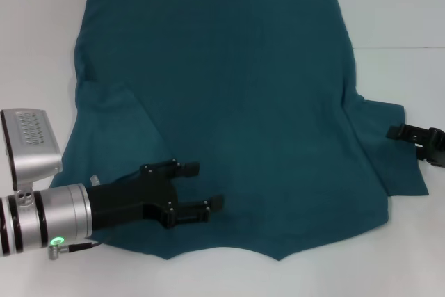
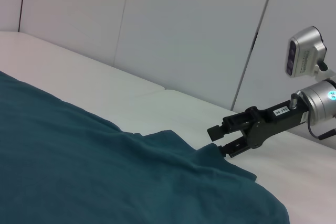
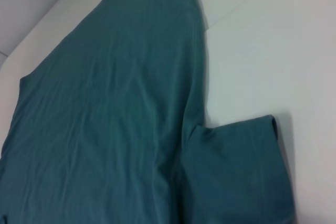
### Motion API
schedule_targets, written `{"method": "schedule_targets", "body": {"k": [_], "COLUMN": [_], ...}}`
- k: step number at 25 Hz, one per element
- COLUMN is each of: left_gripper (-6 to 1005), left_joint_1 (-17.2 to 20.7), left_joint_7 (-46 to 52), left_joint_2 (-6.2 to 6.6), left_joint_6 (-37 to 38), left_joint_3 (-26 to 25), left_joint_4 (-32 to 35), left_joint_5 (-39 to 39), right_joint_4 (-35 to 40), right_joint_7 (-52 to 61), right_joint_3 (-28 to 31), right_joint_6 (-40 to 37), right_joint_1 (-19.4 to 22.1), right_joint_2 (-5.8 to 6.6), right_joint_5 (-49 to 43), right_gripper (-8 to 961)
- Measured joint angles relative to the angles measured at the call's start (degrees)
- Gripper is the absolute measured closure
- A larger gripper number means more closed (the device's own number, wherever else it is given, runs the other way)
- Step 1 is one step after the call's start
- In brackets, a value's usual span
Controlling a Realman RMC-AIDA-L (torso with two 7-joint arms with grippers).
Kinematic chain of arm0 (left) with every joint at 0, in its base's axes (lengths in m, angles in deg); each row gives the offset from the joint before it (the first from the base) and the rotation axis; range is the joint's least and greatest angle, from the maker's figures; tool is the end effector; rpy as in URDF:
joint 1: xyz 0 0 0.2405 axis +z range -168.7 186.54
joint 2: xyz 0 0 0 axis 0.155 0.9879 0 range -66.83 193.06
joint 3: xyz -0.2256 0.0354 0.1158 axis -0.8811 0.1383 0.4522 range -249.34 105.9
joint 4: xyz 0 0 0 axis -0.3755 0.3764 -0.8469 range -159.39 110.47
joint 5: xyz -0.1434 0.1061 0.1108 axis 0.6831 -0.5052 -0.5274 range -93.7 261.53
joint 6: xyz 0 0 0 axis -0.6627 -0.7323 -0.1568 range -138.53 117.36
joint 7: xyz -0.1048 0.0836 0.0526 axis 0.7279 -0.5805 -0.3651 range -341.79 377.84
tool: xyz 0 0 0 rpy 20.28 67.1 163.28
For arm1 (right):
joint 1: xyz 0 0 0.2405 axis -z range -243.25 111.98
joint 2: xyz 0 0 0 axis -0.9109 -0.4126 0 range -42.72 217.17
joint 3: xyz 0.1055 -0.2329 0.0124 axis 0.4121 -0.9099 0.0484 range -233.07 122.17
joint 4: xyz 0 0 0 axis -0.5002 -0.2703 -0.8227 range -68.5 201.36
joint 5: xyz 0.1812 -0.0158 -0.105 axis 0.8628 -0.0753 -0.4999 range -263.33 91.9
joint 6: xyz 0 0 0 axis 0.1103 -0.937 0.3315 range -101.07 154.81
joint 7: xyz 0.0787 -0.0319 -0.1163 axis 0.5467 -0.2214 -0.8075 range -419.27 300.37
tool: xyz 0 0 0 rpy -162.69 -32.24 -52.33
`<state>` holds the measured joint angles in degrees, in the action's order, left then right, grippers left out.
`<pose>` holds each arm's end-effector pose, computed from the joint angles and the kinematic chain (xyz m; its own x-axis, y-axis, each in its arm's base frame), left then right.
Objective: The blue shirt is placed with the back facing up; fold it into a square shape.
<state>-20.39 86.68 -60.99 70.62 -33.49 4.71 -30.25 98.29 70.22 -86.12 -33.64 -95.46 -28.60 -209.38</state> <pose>-0.2675 0.3113 -0.0586 0.7703 0.3448 0.5365 0.4939 -0.8547 -0.1599 0.3565 0.3603 0.0303 -0.0005 -0.7434 -0.6689 -0.9979 0.0440 -0.0482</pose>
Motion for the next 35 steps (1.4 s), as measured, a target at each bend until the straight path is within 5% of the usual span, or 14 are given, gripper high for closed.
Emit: {"method": "schedule_targets", "body": {"k": [11,16,27,35], "left_gripper": [141,142,143,142], "left_joint_1": [-0.22,-0.22,-0.22,-0.31], "left_joint_7": [0.09,0.09,0.07,0.07], "left_joint_2": [0.09,0.09,0.09,0.09], "left_joint_6": [0.00,0.00,-0.14,-0.59], "left_joint_3": [-0.16,-0.18,-0.18,-0.17], "left_joint_4": [0.00,0.05,0.16,0.20], "left_joint_5": [0.00,0.16,0.44,0.45], "right_joint_4": [-0.06,-0.05,-0.09,-0.13], "right_joint_7": [-0.23,-0.25,-0.50,-0.93], "right_joint_3": [0.16,0.06,0.31,0.90], "right_joint_6": [-0.84,-2.16,-1.75,-1.46], "right_joint_1": [-0.02,-0.06,0.29,0.30], "right_joint_2": [-0.01,-0.01,-0.34,-0.54], "right_joint_5": [0.06,0.10,0.61,0.74], "right_gripper": [49,269,517,868]}}
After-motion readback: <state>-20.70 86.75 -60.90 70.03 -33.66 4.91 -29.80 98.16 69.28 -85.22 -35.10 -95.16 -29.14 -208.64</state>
